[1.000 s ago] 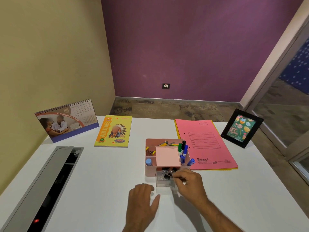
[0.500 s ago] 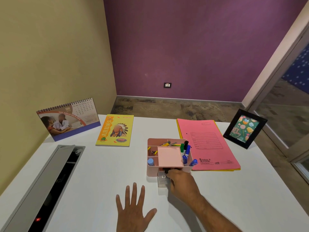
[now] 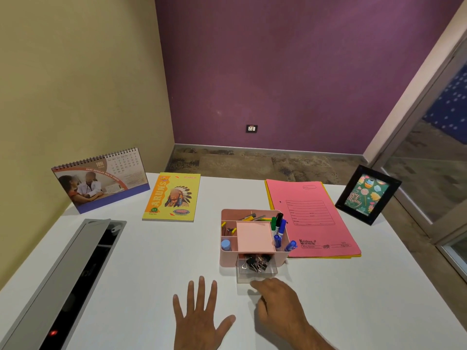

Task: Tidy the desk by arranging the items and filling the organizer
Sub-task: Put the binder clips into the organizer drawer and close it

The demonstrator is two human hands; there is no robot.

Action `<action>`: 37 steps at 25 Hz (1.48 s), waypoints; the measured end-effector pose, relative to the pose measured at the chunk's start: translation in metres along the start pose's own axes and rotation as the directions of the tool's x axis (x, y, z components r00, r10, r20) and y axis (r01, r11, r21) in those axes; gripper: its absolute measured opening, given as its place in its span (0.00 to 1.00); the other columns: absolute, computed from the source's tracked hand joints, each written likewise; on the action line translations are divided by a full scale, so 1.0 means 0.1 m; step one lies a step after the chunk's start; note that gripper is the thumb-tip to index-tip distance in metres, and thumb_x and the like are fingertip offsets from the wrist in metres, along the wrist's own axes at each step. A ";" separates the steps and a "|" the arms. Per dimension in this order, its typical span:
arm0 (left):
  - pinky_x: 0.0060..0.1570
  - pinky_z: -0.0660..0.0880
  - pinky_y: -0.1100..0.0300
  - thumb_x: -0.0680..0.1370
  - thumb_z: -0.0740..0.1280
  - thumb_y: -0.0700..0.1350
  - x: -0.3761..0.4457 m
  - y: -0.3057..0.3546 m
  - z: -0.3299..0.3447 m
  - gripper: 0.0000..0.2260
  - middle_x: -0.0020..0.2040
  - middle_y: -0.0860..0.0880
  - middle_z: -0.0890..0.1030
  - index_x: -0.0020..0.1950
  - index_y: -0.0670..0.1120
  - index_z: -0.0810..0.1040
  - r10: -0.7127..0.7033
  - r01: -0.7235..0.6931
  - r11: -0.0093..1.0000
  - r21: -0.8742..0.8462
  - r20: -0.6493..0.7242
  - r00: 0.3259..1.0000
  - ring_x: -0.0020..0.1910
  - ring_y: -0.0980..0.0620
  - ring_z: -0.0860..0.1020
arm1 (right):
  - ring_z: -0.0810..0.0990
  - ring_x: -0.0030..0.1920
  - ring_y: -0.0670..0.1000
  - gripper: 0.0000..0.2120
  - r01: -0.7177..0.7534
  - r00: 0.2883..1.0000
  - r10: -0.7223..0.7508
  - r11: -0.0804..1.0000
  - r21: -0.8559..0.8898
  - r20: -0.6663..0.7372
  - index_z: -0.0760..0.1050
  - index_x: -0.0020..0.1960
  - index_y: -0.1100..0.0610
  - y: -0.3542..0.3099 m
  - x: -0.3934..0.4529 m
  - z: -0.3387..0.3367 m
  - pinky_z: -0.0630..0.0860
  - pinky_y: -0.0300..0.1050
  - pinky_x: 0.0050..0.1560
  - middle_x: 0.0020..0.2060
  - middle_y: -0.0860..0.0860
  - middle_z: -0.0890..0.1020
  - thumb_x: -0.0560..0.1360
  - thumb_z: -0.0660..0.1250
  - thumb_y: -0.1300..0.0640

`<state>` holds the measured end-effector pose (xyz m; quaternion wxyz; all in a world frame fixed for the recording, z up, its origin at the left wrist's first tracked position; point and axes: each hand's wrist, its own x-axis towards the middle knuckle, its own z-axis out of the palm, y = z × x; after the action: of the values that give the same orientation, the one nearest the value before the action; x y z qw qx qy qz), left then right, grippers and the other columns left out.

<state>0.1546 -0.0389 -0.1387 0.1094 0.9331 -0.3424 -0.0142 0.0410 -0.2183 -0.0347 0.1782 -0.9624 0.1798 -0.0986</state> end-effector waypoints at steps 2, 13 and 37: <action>0.67 0.55 0.27 0.70 0.54 0.76 0.00 0.00 0.00 0.40 0.78 0.47 0.55 0.74 0.52 0.69 -0.002 0.002 1.000 -0.002 0.004 1.000 0.79 0.44 0.46 | 0.82 0.47 0.49 0.18 -0.049 0.998 0.051 0.998 -0.033 0.045 0.81 0.53 0.48 0.01 0.02 0.04 0.80 0.43 0.48 0.47 0.44 0.85 0.64 0.66 0.57; 0.67 0.54 0.26 0.67 0.57 0.77 0.03 -0.01 0.02 0.44 0.79 0.47 0.55 0.76 0.53 0.62 0.012 -0.012 1.000 -0.027 -0.005 1.000 0.79 0.43 0.48 | 0.79 0.52 0.46 0.18 -0.120 0.989 0.121 0.993 -0.012 0.090 0.73 0.61 0.44 0.01 0.41 0.10 0.77 0.39 0.53 0.56 0.42 0.81 0.72 0.60 0.51; 0.68 0.70 0.44 0.71 0.58 0.74 0.65 0.53 -0.58 0.27 0.69 0.55 0.71 0.67 0.67 0.68 -0.474 0.349 0.256 -0.901 0.197 0.858 0.68 0.53 0.70 | 0.74 0.61 0.56 0.14 -0.370 0.534 0.805 -0.052 0.928 0.258 0.71 0.67 0.53 0.52 0.49 -0.21 0.73 0.53 0.61 0.60 0.54 0.76 0.81 0.60 0.57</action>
<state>0.1764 -0.1086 -0.0672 0.6167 0.7672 -0.0137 -0.1755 0.0646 -0.2890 -0.0288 0.6795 -0.4362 0.5235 -0.2720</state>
